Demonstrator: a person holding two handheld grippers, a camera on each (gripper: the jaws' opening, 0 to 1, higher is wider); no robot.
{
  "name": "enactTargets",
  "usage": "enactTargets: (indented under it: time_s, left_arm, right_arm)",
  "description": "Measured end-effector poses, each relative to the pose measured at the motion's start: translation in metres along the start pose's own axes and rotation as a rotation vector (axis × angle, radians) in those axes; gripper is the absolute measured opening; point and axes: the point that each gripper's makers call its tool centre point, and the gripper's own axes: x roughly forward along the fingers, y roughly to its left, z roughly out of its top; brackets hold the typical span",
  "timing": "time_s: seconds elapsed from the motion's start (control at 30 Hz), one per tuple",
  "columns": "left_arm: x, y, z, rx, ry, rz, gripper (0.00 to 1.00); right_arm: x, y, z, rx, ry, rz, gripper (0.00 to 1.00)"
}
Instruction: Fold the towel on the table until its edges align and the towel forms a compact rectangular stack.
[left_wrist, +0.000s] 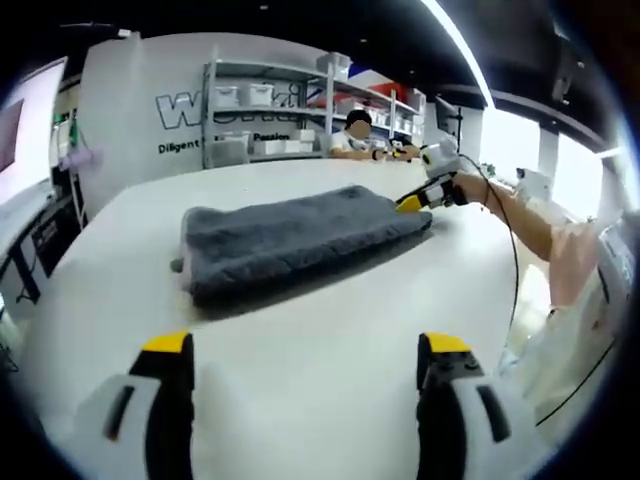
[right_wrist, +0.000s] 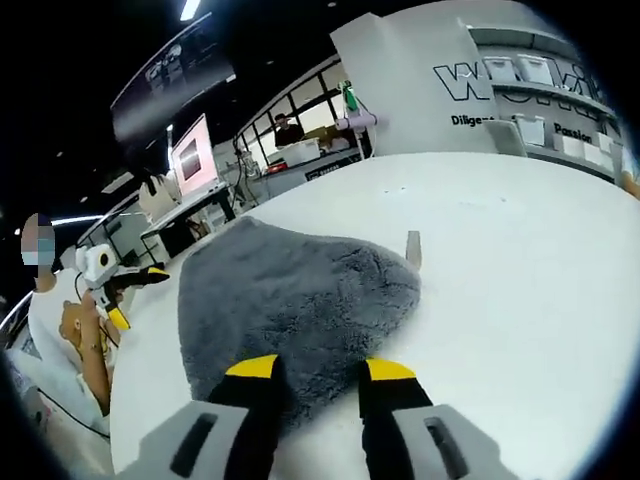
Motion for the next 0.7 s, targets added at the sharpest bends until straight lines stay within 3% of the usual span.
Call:
enactTargets:
  time_s: [0.23,0.5,0.7]
  left_arm:
    - [-0.003,-0.001,0.000,0.003,0.002,0.004,0.97]
    - [-0.006,-0.001,0.000,0.005,0.004,0.012,0.97]
    - [-0.009,-0.001,-0.002,0.012,0.013,0.017,0.97]
  right_arm:
    - [0.001,-0.007,0.003,0.104,-0.044,0.031,0.15]
    - [-0.004,-0.014,0.008,0.052,-0.045,0.030,0.10]
    - [-0.021,-0.031,0.009,0.053,-0.052,0.006,0.09]
